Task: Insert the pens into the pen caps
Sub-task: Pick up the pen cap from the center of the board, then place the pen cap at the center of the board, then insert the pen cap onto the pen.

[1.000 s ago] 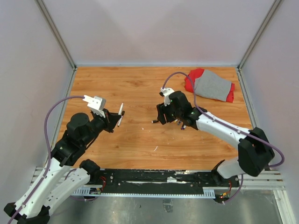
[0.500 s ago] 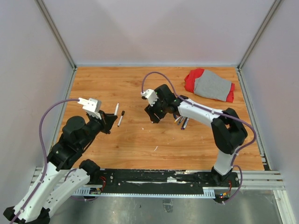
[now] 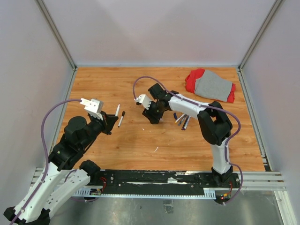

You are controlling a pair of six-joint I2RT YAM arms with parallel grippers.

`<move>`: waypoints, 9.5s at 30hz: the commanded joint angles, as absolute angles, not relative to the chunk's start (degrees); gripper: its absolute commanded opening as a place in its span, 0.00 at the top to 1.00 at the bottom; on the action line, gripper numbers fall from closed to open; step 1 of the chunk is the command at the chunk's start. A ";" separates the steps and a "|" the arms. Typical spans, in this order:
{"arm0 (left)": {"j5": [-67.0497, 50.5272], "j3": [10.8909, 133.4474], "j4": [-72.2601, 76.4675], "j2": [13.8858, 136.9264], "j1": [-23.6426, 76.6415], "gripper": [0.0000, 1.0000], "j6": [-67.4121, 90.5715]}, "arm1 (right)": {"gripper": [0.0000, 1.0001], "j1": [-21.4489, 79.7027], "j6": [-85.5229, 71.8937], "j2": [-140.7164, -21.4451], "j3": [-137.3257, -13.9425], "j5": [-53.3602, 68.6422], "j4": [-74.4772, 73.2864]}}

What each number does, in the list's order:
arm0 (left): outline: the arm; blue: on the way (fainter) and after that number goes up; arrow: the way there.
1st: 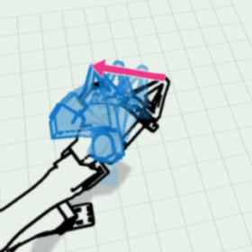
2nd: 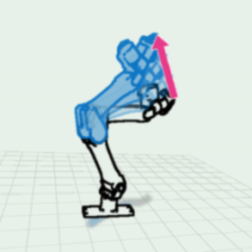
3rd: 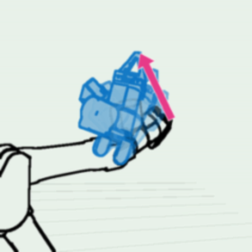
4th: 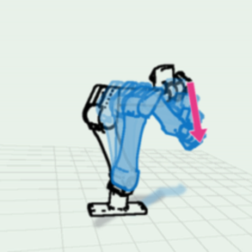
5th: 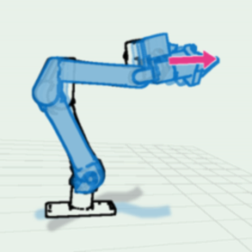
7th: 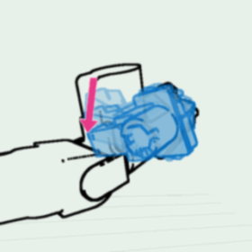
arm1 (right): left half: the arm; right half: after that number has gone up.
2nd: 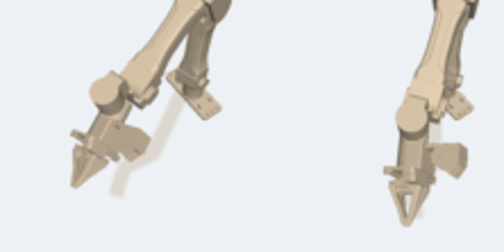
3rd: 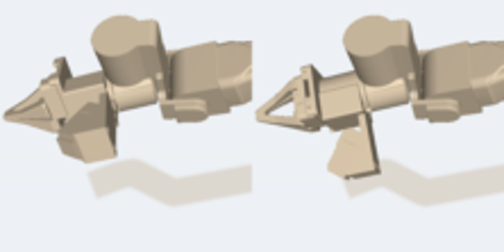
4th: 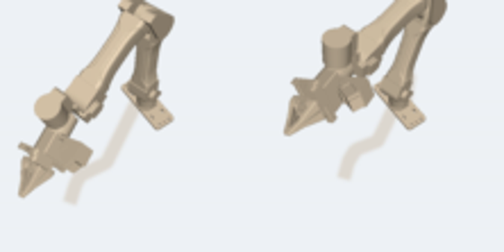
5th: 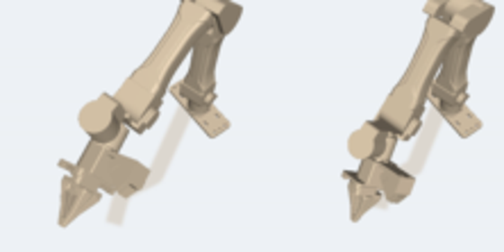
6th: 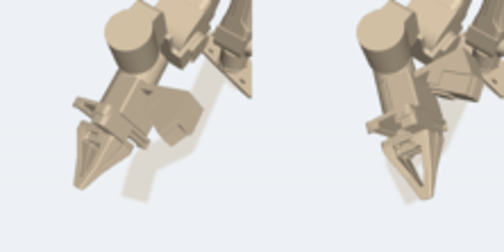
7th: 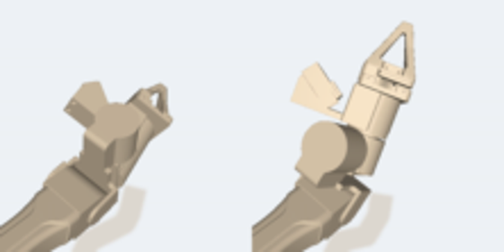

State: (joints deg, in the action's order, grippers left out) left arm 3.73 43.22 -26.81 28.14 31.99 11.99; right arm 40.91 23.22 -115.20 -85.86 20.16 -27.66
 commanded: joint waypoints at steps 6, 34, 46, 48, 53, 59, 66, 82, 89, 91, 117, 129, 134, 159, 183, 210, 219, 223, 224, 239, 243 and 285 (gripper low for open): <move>3.12 42.63 -24.65 28.72 31.64 0.99 11.16 | 0.51 42.63 26.89 -118.10 -88.81 17.45 -33.55; 3.51 42.50 -24.57 29.00 31.64 1.00 11.12 | 0.99 46.08 9.71 -118.68 -87.67 5.75 -36.37; 4.64 42.26 -24.62 30.92 31.64 1.00 11.16 | 0.99 45.84 -17.74 -98.33 -67.86 -6.36 -35.07; 4.02 42.28 -24.69 31.53 31.64 1.00 11.03 | 0.98 45.81 -20.16 -96.56 -65.83 -6.57 -35.90; 4.53 42.23 -24.63 31.35 31.64 0.99 11.15 | 0.98 45.63 -23.27 -95.34 -62.44 -6.30 -37.00; 4.66 42.28 -24.76 31.46 31.64 1.00 11.16 | 0.95 45.62 -23.40 -97.81 -62.41 -4.57 -37.18; 4.88 42.21 -24.83 31.55 31.64 0.99 11.25 | 0.84 45.53 -23.39 -100.81 -62.97 -4.83 -36.29; 4.12 42.29 -24.68 32.08 31.64 1.00 11.07 | 0.69 45.53 -21.40 -100.38 -62.83 -3.05 -37.42; 4.05 42.28 -24.65 32.41 31.64 0.99 11.15 | 0.71 45.49 -20.52 -101.39 -62.82 -2.93 -37.95; 4.09 42.28 -24.77 32.35 31.64 1.00 11.16 | 0.71 45.48 -20.41 -101.59 -62.76 -2.90 -37.89; 4.35 42.30 -24.64 32.14 31.64 1.00 11.34 | 0.90 43.47 -19.63 -98.25 -59.48 -2.30 -37.36; 3.78 42.95 -22.66 34.71 31.64 0.99 12.44 | 0.99 43.40 -12.88 -80.76 -52.77 1.87 -28.33; 0.18 40.81 -18.33 36.04 31.64 0.99 14.67 | 0.99 43.23 -14.26 -70.19 -48.49 -2.57 -24.65; 5.29 29.41 3.78 48.38 50.04 1.00 31.21 | 0.98 35.14 -24.25 -47.20 -30.92 7.25 0.95; 10.60 23.21 2.68 38.14 40.17 0.99 26.99 | 1.00 31.11 -38.68 -49.28 -27.35 17.79 14.21; 2.05 21.57 17.00 43.02 52.08 0.99 26.40 | 1.00 31.15 -49.57 -40.62 -20.12 17.42 35.21; -0.52 19.97 25.94 43.53 56.33 0.99 27.29 | 0.99 36.22 -56.78 -36.18 -13.41 6.90 44.51; -2.31 20.21 28.34 44.67 56.69 0.99 28.09 | 0.99 40.93 -57.53 -36.74 -12.27 0.71 47.97; -2.94 20.28 28.84 45.06 56.76 0.99 28.43 | 1.00 42.15 -57.36 -37.19 -12.15 -0.55 49.08; -6.79 21.39 31.10 48.99 57.70 0.99 29.19 | 0.99 46.48 -57.73 -45.20 -14.54 -2.20 57.57; -7.16 21.66 31.15 49.89 57.76 1.00 29.00 | 0.99 46.49 -57.70 -46.20 -15.12 -0.35 59.12; -6.03 21.07 32.23 49.65 57.81 1.00 29.77 | 0.99 46.49 -55.90 -44.94 -15.38 5.65 53.00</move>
State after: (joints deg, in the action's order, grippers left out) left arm -6.24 20.43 28.93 49.76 57.21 29.85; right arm 45.52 -56.97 -45.95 -13.67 4.19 52.01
